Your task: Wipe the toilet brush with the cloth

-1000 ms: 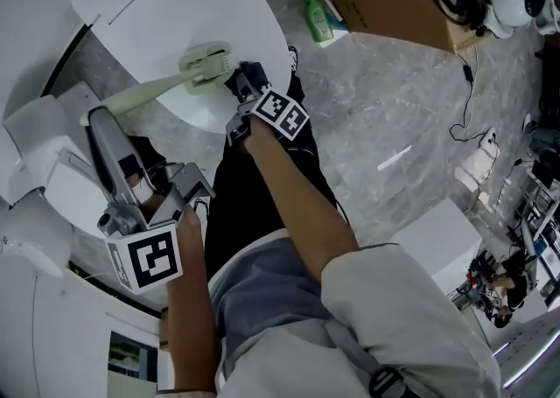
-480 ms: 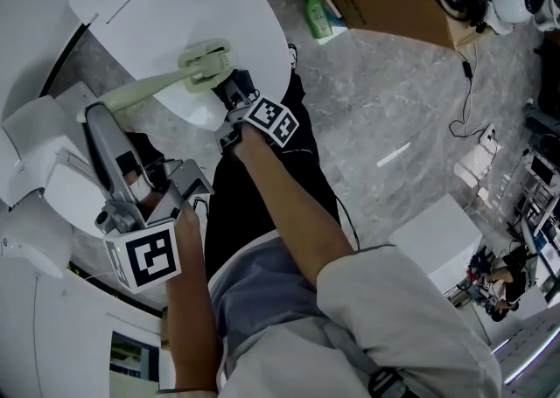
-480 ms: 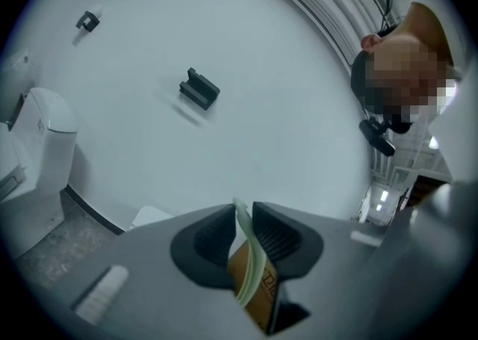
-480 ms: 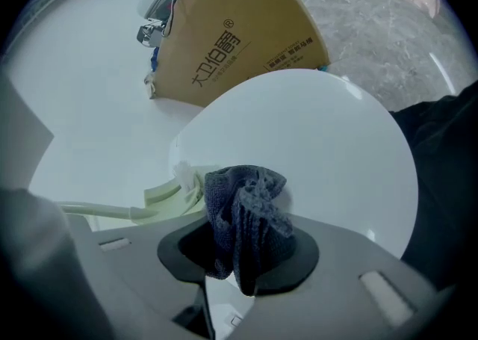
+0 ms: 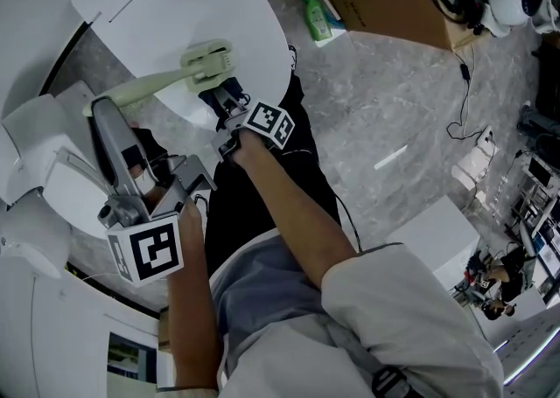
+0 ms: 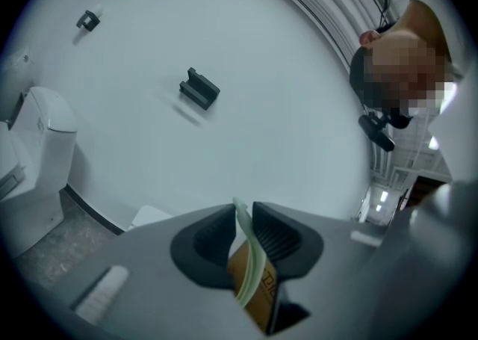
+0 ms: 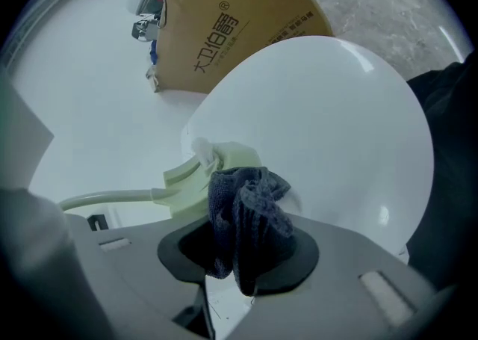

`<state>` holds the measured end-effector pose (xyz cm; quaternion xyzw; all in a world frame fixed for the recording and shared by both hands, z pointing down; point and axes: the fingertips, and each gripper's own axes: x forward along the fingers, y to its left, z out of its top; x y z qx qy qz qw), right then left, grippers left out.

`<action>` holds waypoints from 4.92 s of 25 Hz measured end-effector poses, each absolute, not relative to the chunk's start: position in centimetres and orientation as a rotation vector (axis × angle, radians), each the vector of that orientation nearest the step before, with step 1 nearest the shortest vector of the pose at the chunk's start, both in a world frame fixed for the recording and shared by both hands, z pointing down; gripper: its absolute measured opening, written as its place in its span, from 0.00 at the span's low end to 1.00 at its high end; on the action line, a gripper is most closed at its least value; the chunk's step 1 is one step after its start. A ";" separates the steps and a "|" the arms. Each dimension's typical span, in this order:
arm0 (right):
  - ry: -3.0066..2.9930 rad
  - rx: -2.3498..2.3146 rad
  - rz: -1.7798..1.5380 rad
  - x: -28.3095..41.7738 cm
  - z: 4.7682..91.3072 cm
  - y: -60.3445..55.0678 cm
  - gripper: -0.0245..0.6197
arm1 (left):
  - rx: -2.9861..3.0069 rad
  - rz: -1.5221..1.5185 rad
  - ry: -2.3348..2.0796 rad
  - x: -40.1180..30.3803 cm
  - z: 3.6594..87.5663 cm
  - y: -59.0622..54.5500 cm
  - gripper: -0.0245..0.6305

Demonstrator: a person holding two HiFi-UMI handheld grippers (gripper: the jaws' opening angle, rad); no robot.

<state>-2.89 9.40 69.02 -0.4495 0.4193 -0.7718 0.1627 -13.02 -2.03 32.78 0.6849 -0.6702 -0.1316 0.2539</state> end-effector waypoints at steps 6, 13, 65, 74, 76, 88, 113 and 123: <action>1.203 -1.216 -2.214 -3.2 67.7 9.4 0.21 | 1.855 -0.377 -1.815 -13.0 32.8 -2.1 0.04; 1.355 -1.158 -2.241 -3.6 65.7 9.3 0.21 | 1.863 -0.364 -1.822 -13.1 32.6 -2.2 0.04; 1.714 -0.805 -2.353 -11.0 60.0 5.2 0.20 | 1.863 -0.344 -1.834 -13.2 32.6 -2.2 0.04; 1.559 -0.784 -2.419 -10.3 61.0 6.9 0.20 | 1.867 -0.345 -1.837 -13.3 32.6 -2.2 0.04; 1.542 -0.770 -2.428 -10.2 61.0 7.1 0.20 | 1.867 -0.347 -1.838 -13.3 32.6 -2.2 0.04; 1.598 -0.724 -2.456 -8.4 61.0 8.3 0.20 | 1.863 -0.344 -1.848 -13.3 32.5 -2.4 0.04; 2.129 -0.661 -2.493 -2.3 61.4 8.9 0.20 | 1.847 -0.339 -1.885 -13.3 32.6 -2.2 0.04; 2.406 -0.460 -2.510 -1.0 61.6 8.1 0.20 | 1.826 -0.340 -1.908 -13.4 32.7 -2.0 0.04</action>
